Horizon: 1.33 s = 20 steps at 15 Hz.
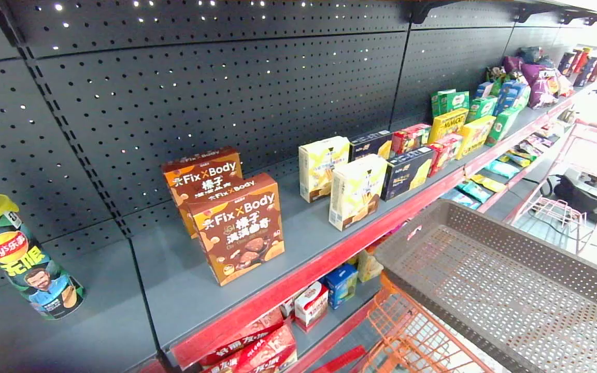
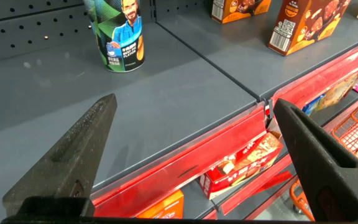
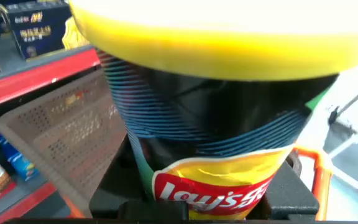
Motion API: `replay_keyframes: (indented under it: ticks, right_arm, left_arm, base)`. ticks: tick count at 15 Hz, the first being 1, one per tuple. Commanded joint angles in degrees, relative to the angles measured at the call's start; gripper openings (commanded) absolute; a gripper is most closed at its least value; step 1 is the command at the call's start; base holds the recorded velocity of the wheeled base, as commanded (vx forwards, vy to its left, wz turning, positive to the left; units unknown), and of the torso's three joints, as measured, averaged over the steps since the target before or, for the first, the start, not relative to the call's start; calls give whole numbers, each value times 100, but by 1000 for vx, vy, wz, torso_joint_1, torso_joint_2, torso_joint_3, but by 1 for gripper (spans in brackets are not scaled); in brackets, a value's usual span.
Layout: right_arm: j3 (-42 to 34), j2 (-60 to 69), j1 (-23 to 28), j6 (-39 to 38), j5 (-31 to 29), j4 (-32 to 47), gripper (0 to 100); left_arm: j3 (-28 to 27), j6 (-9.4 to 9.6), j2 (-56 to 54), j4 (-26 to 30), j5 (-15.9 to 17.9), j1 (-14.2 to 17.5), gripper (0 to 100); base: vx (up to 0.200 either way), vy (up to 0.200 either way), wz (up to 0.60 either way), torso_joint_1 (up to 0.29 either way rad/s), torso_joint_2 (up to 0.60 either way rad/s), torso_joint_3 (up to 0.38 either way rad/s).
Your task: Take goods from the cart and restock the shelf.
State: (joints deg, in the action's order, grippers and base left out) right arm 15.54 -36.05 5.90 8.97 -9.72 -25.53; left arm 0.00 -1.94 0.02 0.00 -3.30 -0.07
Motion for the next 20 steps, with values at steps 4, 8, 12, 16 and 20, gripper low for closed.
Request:
replay_keyframes:
  ticks: [4,8,12,16,20]
  right_arm:
    - [-482,-34,-28,281,321,-831,0]
    - [-517,-34,-28,289,392,-884,0]
    - [-500,-25,-36,289,392,-910,0]
    - [-508,-25,-45,298,400,-972,0]
    - [-473,-25,-45,351,409,-980,0]
  left_arm:
    - [0,44,-2,0,32,-1,100]
    - [0,44,6,0,23,-1,100]
    - [0,44,-2,0,32,-1,100]
    - [0,44,6,0,32,-1,100]
    - [0,44,-2,0,23,-1,100]
  base:
    - [0,0,0,0,0,0]
    - [0,0,0,0,0,0]
    - [0,0,300,1,1,1]
    - [0,0,150,1,1,1]
    - [0,0,0,0,0,0]
